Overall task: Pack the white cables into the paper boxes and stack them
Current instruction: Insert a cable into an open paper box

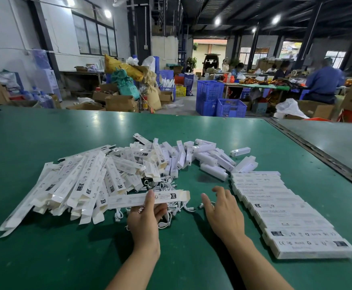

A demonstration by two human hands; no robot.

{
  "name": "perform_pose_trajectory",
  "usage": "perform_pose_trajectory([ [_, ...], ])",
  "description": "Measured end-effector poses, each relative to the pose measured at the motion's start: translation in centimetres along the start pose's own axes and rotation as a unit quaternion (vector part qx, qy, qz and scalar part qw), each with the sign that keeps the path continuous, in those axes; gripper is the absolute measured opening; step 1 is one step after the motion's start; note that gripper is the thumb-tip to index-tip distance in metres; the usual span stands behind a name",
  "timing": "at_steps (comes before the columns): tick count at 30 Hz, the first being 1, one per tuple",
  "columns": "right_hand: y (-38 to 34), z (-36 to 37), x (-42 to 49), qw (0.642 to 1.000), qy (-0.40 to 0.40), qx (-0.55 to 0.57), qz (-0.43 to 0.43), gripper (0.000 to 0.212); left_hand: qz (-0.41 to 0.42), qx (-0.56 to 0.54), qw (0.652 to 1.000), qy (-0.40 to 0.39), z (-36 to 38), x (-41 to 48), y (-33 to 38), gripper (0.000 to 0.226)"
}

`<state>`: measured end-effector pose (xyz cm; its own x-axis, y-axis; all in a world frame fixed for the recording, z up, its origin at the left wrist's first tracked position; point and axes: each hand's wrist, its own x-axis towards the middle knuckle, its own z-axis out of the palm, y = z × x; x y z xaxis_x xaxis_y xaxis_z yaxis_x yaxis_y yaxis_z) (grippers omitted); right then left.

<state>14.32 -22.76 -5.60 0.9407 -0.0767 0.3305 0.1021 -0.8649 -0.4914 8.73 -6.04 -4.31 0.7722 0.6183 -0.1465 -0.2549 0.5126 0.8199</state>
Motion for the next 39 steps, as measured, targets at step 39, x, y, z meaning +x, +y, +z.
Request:
perform_pose_trajectory([
  [39, -1.2, -1.9, -2.3, 0.952, -0.069, 0.266, -0.134, 0.032, 0.054, 0.087, 0.995, -0.017, -0.2, 0.3, -0.1, 0.021],
])
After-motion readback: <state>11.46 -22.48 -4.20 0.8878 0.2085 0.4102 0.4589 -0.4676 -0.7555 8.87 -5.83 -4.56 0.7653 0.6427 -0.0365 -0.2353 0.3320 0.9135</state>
